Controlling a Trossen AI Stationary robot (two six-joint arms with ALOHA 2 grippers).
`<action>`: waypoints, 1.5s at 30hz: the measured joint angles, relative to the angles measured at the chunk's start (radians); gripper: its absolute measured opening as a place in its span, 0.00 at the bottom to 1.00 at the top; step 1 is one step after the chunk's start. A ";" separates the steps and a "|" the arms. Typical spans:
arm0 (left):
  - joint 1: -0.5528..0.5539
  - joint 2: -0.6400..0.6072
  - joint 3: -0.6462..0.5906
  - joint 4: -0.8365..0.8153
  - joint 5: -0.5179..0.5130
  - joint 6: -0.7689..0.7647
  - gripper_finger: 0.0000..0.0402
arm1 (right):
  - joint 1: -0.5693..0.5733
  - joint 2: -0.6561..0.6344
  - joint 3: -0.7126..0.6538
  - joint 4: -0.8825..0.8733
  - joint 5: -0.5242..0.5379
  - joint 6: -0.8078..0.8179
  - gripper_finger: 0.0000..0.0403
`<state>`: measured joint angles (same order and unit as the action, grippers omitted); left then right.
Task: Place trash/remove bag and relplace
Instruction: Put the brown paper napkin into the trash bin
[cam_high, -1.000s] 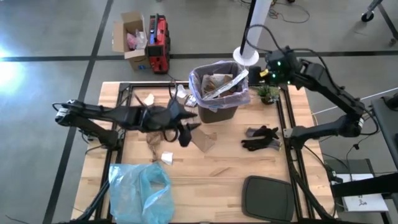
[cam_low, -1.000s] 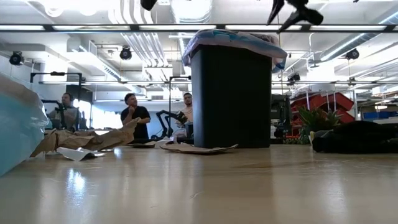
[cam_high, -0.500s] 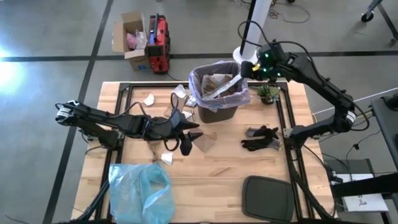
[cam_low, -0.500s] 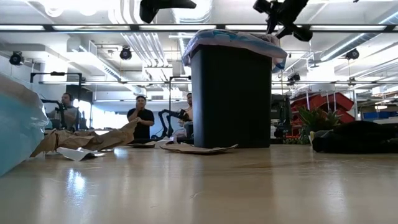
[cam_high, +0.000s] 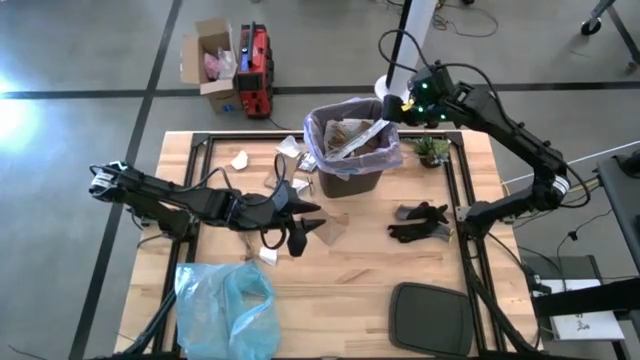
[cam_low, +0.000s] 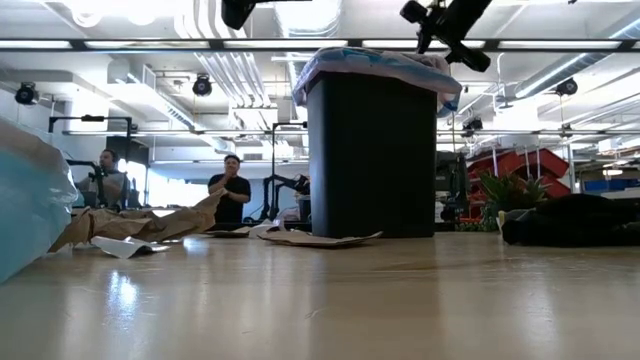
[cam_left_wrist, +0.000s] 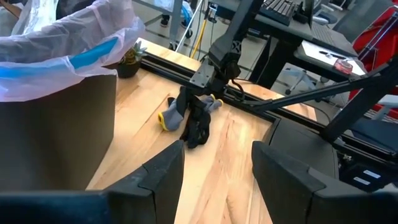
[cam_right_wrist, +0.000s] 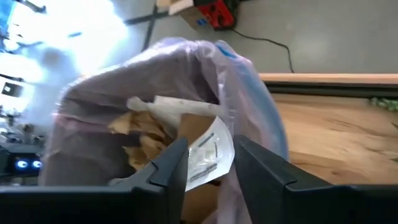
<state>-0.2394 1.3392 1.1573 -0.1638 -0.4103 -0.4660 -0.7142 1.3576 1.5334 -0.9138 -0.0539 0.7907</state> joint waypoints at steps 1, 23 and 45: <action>0.000 0.000 0.000 0.000 0.000 0.000 0.43 | 0.000 0.003 0.000 -0.003 0.000 -0.004 0.23; 0.004 0.000 0.000 0.002 -0.036 -0.003 0.43 | 0.282 0.063 0.033 0.207 0.109 -0.305 0.00; -0.010 0.000 0.000 0.006 -0.037 -0.031 0.45 | 0.288 0.146 0.077 0.062 0.160 -0.276 0.32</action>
<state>-0.2497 1.3392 1.1572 -0.1574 -0.4469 -0.4967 -0.4259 1.5038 1.6105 -0.8520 0.1059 0.5152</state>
